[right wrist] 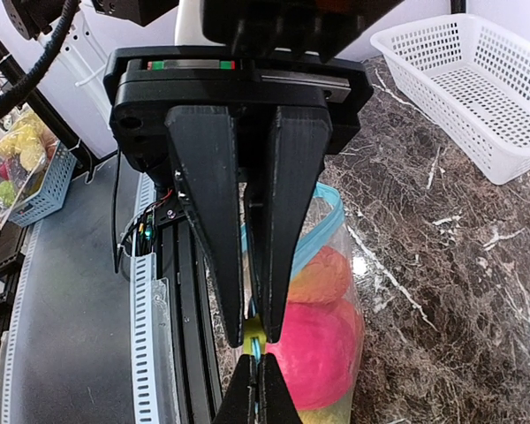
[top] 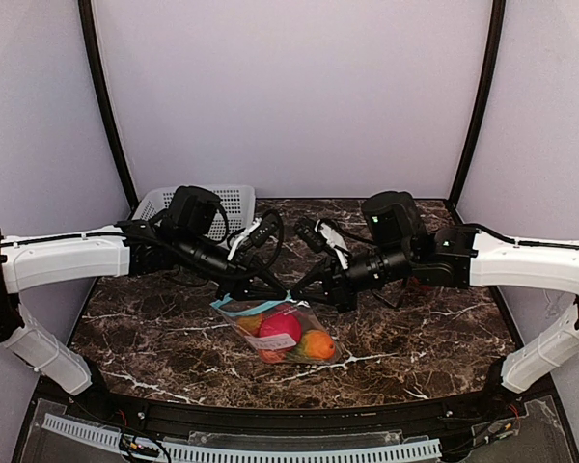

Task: Place the food in the zip-top bag and seal the zipper
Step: Zip the zipper of the food storage bag.

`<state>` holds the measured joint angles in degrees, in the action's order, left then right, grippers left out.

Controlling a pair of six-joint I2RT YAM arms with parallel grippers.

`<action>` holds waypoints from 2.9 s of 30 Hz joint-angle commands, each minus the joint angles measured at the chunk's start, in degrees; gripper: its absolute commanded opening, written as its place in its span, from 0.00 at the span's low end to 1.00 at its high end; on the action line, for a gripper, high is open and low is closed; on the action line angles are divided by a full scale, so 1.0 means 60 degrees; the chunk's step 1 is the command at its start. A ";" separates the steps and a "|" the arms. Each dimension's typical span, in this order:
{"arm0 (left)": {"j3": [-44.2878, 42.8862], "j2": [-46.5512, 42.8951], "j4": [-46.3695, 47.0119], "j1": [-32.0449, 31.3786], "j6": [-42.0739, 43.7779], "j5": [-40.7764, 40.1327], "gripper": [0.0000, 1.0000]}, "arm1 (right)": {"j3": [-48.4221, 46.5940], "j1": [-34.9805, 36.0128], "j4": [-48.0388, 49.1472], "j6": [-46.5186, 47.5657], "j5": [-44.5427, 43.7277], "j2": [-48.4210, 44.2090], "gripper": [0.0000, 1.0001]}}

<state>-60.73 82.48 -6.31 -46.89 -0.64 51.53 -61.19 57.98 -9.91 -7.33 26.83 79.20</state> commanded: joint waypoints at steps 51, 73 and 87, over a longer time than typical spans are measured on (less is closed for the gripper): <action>0.0417 -0.0070 -0.1375 0.0386 0.1272 -0.0615 0.01 | 0.0312 -0.1395 -0.1165 -0.0684 -0.2230 -0.0998 0.00; 0.0550 -0.0192 -0.1837 0.0462 0.1478 -0.0739 0.01 | 0.0428 -0.2180 -0.1451 -0.1083 -0.2289 -0.0961 0.00; 0.0668 -0.0456 -0.2161 0.0548 0.1575 -0.0892 0.01 | 0.0634 -0.2753 -0.1709 -0.1308 -0.2374 -0.1144 0.00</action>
<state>-58.30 82.41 -14.48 -43.90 7.57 45.45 -58.37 43.79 -20.23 -14.20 16.25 73.60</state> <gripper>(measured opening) 0.064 0.005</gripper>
